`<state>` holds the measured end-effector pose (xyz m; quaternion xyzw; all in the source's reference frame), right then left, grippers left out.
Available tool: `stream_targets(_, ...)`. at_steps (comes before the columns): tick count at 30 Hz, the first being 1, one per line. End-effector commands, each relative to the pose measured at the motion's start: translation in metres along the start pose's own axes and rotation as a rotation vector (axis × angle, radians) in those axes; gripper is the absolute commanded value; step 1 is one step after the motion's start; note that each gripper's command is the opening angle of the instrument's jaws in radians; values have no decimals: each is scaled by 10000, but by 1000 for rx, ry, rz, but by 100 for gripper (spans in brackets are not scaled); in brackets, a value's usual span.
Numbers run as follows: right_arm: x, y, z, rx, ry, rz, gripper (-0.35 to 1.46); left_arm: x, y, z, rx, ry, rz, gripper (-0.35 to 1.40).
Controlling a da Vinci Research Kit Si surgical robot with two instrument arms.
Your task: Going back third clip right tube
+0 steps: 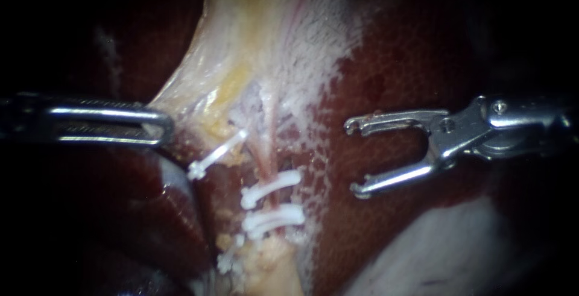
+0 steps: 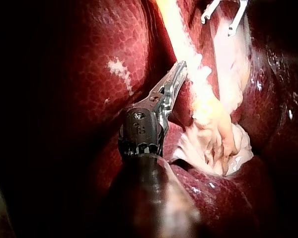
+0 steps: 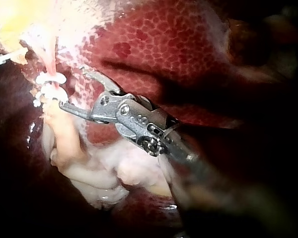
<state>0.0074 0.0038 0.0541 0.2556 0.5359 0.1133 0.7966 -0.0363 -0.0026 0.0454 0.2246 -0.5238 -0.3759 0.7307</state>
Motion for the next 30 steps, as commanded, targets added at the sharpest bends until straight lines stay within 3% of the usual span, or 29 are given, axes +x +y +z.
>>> stream_targets(1, 0, -1, 0, 2, 0, 2, 60, 5, 2, 4, -10, 6, -7, -35)
stream_targets(6, -1, -4, -2, 4, 0, 1, 60, 40, 10, 29, 1, 43, -21, -35)
stream_targets(10, -1, -5, -4, 5, 0, -11, 60, 56, 11, 44, 12, 62, -29, -35)
stream_targets(30, 1, -10, -5, 9, 0, -11, 60, 61, 5, 53, 27, 68, -36, -35)
